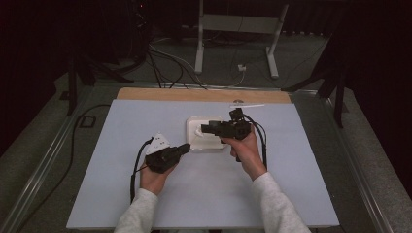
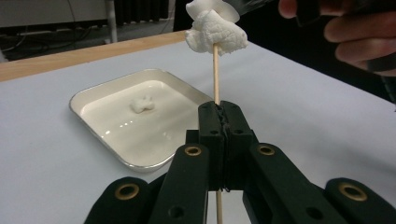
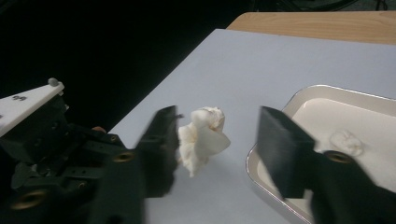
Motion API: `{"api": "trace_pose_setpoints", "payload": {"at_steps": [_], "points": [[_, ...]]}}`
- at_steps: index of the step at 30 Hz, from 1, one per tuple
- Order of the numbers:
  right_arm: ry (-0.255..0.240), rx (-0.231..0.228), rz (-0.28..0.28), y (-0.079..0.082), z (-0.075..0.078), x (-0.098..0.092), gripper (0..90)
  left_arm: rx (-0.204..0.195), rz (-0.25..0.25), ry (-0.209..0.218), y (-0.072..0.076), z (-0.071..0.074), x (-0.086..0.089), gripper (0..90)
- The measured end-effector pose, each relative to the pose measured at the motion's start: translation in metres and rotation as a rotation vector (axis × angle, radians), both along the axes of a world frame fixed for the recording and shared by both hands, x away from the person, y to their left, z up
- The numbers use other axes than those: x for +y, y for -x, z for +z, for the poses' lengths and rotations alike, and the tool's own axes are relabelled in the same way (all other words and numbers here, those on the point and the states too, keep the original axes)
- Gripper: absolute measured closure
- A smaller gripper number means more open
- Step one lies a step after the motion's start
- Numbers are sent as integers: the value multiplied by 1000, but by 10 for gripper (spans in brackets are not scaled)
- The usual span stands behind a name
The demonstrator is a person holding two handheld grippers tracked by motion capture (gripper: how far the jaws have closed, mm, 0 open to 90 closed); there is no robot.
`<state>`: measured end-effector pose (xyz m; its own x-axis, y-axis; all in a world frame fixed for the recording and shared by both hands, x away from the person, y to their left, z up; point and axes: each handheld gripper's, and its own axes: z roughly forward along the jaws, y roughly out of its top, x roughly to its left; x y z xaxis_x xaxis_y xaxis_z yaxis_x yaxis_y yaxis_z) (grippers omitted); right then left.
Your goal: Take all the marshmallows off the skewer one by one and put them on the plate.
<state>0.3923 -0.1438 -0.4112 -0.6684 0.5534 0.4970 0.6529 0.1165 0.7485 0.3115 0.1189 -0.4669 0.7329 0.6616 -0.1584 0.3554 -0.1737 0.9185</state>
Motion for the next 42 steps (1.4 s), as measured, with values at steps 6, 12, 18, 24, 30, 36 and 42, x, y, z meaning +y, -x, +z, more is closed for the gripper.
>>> {"api": "trace_pose_setpoints", "payload": {"at_steps": [6,12,18,24,30,36,42], "points": [[-23,34,45,-2,-6,5,618,-8,-13,10,1,1,0,900],[-66,67,88,-3,-7,6,744,-8,-17,8,1,0,0,900],[-68,47,73,-1,-3,3,795,-16,-28,15,1,0,1,900],[-101,16,8,-1,4,-8,811,-17,-21,-22,1,0,3,900],[-96,-35,-28,-2,18,-29,804,-6,-4,4,-1,-1,6,900],[-64,-43,-48,-4,16,-31,791,-4,-1,2,-1,-2,4,900],[6,-80,-93,-5,12,-27,779,-2,7,10,-1,-1,5,900]]}}
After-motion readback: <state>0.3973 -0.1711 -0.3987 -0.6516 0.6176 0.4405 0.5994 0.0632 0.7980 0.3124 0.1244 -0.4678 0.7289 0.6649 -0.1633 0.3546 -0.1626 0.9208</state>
